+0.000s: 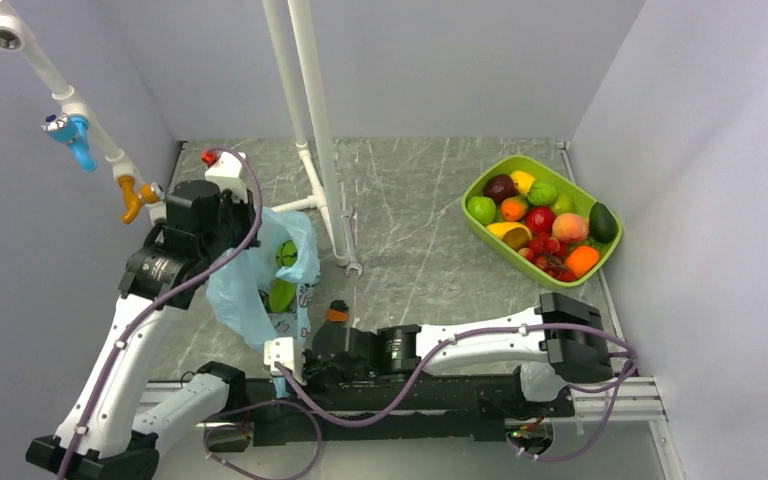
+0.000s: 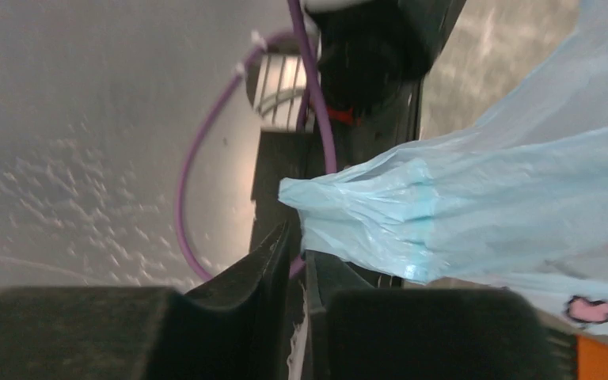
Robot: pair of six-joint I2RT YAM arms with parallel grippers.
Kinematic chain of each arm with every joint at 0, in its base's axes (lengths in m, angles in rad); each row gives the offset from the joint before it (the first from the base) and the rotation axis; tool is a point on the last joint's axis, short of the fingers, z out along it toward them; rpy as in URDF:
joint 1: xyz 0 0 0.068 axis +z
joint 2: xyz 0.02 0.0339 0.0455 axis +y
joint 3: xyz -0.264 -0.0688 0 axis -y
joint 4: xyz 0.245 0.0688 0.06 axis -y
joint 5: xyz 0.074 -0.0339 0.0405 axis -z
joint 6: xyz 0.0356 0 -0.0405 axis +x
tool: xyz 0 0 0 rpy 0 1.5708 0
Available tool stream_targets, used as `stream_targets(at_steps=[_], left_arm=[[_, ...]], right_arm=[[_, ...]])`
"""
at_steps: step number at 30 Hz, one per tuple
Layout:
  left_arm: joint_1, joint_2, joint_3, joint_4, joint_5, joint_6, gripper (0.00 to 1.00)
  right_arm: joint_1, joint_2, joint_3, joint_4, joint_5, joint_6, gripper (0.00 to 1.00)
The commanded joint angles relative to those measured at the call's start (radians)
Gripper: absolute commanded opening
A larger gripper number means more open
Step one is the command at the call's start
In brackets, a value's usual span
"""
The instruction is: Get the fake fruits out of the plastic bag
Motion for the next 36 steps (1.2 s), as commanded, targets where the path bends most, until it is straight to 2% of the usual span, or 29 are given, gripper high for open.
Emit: stream_targets(at_steps=[1,2,4,8,12,17,19,20,21,23,24,25,27,30,31,36], left_arm=[[0.008,-0.102,-0.089,0.063,0.201,0.015,0.00],[0.008,-0.129,-0.109,0.065,0.225,0.018,0.00],[0.009,-0.177,-0.137,0.061,0.257,0.020,0.00],[0.008,-0.233,-0.144,0.056,0.261,0.018,0.00],[0.008,-0.226,-0.127,0.045,0.264,0.024,0.00],[0.008,-0.236,-0.153,0.058,0.275,0.019,0.00],[0.008,-0.247,-0.156,0.059,0.294,0.015,0.00],[0.008,-0.254,-0.161,0.063,0.310,0.012,0.00],[0.008,-0.259,-0.164,0.070,0.335,0.008,0.00],[0.008,-0.268,-0.174,0.090,0.396,0.002,0.00],[0.008,-0.271,-0.178,0.099,0.427,-0.005,0.00],[0.008,-0.272,-0.181,0.103,0.438,-0.011,0.00],[0.009,-0.276,-0.183,0.098,0.444,-0.015,0.00],[0.008,-0.290,-0.183,0.081,0.445,-0.008,0.00],[0.008,-0.298,-0.189,0.079,0.447,-0.006,0.00],[0.009,-0.329,-0.218,0.109,0.520,-0.034,0.00]], right_arm=[[0.024,-0.031,-0.070,0.033,-0.006,0.114,0.31],[0.025,-0.051,-0.083,0.027,0.004,0.117,0.43],[0.026,-0.112,-0.115,0.008,0.023,0.119,0.58],[0.028,-0.279,-0.215,-0.047,0.077,0.136,0.78],[0.028,-0.460,-0.316,-0.079,0.122,0.172,0.89],[0.029,-0.612,-0.356,-0.128,0.222,0.228,0.92],[0.028,-0.595,-0.316,-0.141,0.280,0.247,0.87],[0.029,-0.571,-0.283,-0.142,0.306,0.250,0.79],[0.029,-0.537,-0.251,-0.134,0.345,0.248,0.69],[0.029,-0.464,-0.208,-0.065,0.431,0.256,0.35],[0.030,-0.422,-0.197,-0.017,0.464,0.259,0.22],[0.029,-0.384,-0.191,0.045,0.483,0.244,0.14],[0.028,-0.290,-0.169,0.168,0.528,0.203,0.09],[0.029,-0.144,-0.091,0.245,0.731,0.166,0.00],[0.028,-0.107,-0.077,0.281,0.771,0.131,0.00],[0.030,0.031,-0.048,0.431,0.774,0.057,0.00]])
